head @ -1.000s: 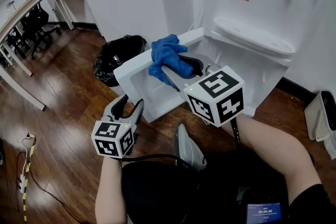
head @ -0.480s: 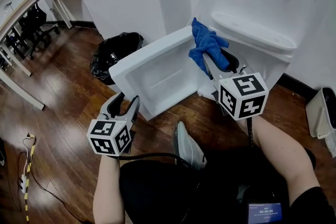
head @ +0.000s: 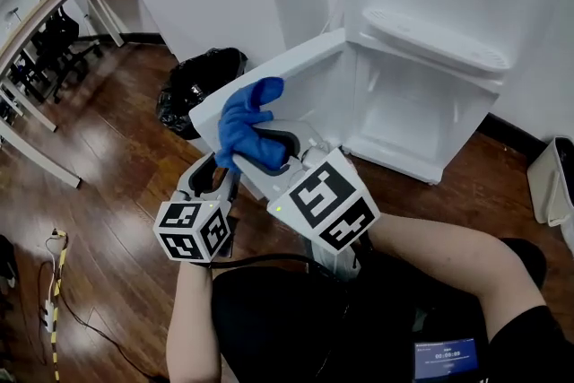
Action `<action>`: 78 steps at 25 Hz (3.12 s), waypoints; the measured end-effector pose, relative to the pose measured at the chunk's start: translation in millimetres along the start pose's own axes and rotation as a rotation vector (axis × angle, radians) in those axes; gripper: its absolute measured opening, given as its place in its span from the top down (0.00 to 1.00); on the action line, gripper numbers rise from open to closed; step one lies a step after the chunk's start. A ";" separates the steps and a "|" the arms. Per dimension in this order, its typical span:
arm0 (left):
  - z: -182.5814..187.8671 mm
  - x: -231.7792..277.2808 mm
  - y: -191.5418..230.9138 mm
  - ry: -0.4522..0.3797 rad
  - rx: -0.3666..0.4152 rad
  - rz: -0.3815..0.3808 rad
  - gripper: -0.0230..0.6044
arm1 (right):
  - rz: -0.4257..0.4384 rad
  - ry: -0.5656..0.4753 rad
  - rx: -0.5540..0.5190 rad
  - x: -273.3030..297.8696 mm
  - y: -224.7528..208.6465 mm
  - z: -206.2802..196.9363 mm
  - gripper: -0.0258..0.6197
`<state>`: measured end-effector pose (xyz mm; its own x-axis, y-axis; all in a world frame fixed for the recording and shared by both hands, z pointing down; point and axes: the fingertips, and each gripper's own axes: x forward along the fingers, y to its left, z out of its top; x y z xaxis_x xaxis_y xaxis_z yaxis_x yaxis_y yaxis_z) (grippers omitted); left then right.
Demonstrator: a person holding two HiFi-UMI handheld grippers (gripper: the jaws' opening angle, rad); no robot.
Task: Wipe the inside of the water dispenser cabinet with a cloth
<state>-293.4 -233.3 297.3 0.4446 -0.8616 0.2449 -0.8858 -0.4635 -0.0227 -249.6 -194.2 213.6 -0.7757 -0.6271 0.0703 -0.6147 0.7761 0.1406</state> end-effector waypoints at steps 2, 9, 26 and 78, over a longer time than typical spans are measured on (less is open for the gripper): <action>0.9 -1.9 2.2 -0.009 0.003 0.003 0.71 | 0.092 0.000 -0.048 10.4 36.5 9.2 0.74; -2.3 -4.6 2.4 -0.003 0.016 0.012 0.71 | -0.018 0.047 -0.047 1.7 -15.9 -19.3 0.74; 4.0 -1.8 2.2 -0.020 -0.002 0.012 0.71 | -0.168 0.098 0.095 3.5 -76.9 -66.1 0.74; 6.8 3.6 8.5 -0.026 -0.056 0.028 0.71 | -0.265 0.385 -0.101 19.5 -75.9 -195.1 0.73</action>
<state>-298.4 -241.8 291.3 0.4218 -0.8796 0.2199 -0.9039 -0.4270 0.0255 -190.3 -278.1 396.9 -0.4734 -0.7960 0.3772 -0.7521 0.5882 0.2973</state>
